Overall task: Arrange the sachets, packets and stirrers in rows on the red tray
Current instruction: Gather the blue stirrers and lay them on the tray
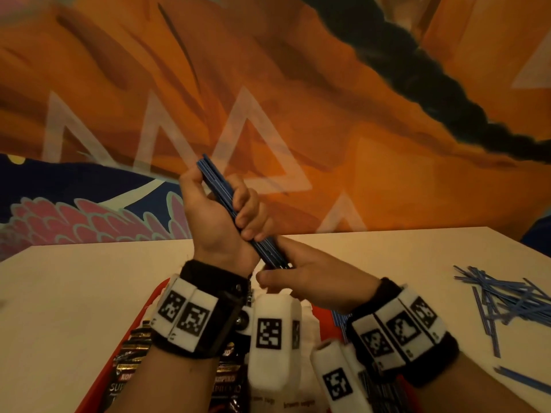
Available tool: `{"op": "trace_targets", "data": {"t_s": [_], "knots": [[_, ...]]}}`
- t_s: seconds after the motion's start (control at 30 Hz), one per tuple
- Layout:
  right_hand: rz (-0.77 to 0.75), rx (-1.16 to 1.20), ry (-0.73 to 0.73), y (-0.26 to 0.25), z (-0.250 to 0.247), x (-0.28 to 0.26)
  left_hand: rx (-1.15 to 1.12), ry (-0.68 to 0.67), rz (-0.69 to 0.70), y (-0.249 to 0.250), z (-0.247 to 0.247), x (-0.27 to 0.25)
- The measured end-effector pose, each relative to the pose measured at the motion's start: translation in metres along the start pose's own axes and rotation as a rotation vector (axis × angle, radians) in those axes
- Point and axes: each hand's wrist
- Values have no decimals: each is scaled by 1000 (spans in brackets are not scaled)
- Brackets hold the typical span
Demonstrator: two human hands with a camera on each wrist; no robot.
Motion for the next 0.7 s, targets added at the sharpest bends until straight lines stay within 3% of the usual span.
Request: {"op": "trace_targets", "data": {"t_s": [0.17,0.4,0.53,0.7], "knots": [[25,4,124,5,9,9,37,-21,-30,-3,-1,0],[71,-184,249,12,10,12,52,9,-136,-4,-6,1],[95,-167,297,15,10,14,5,47,-82,-5,-7,2],[16,-186,406,17,11,16,-36,-10,-18,-10,-5,2]]}}
Point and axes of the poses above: each hand's wrist, its own x-axis towards the middle knuckle, its own z-axis out of the palm, y = z × x, and after that the axes turned 8 degrees about -y, right-handed
